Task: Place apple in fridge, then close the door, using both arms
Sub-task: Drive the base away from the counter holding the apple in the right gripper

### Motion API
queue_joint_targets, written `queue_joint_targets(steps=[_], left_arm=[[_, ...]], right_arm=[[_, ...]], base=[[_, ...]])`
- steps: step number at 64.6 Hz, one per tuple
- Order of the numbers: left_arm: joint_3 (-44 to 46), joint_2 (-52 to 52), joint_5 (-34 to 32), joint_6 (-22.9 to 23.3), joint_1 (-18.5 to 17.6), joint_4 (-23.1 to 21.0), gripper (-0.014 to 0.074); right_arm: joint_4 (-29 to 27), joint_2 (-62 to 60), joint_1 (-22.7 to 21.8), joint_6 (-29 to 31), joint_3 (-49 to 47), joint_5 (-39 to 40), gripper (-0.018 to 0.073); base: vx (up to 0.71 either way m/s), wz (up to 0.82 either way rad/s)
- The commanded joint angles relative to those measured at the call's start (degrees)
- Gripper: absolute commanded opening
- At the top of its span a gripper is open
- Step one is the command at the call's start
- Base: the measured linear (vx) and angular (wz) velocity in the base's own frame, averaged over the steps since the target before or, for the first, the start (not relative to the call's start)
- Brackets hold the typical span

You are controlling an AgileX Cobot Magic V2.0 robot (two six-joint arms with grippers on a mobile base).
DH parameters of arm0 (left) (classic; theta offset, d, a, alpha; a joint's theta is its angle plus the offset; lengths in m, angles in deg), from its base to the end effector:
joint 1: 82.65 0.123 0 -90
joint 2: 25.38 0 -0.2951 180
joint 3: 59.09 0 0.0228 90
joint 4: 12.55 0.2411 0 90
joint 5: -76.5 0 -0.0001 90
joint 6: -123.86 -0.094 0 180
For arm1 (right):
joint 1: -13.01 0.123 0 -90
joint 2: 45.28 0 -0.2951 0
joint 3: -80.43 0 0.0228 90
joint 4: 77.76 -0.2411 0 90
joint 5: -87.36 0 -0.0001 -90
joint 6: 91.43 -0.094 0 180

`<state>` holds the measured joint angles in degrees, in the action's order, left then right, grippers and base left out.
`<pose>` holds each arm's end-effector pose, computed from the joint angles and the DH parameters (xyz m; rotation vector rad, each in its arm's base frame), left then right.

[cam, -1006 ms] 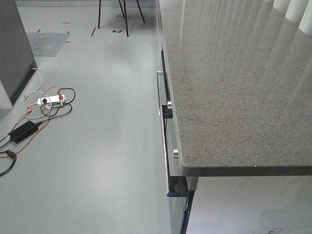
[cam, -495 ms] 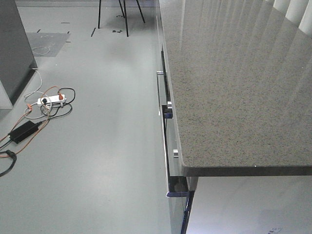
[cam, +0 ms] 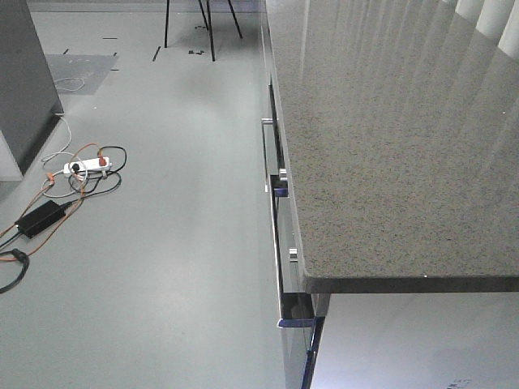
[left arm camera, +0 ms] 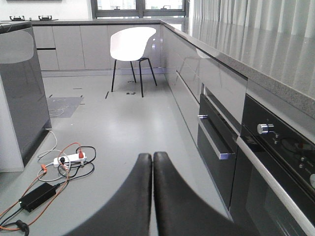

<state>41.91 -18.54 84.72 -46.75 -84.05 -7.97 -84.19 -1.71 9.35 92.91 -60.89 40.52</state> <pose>0.0396 0.0001 0.1917 -0.0582 1.6407 -0.0741 0.0951 0.0016 0.3226 0.0292 2.2477 0.0582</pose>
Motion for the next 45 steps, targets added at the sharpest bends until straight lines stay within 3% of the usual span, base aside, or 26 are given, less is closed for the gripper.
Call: queue_joint_targets(steps=[1,45], left_arm=[[-1.14,-0.79,-4.49,0.09,-0.51,-0.08,-0.0005],[-1.14,-0.79,-4.49,0.09,-0.51,-0.08,-0.0005]], right_arm=[[-0.10,-0.01,-0.09,0.09,-1.60,3.86,0.0016],[-0.10,-0.01,-0.09,0.09,-1.60,3.86,0.0016]], base=[[0.00,0.03],[-0.03,0.19]])
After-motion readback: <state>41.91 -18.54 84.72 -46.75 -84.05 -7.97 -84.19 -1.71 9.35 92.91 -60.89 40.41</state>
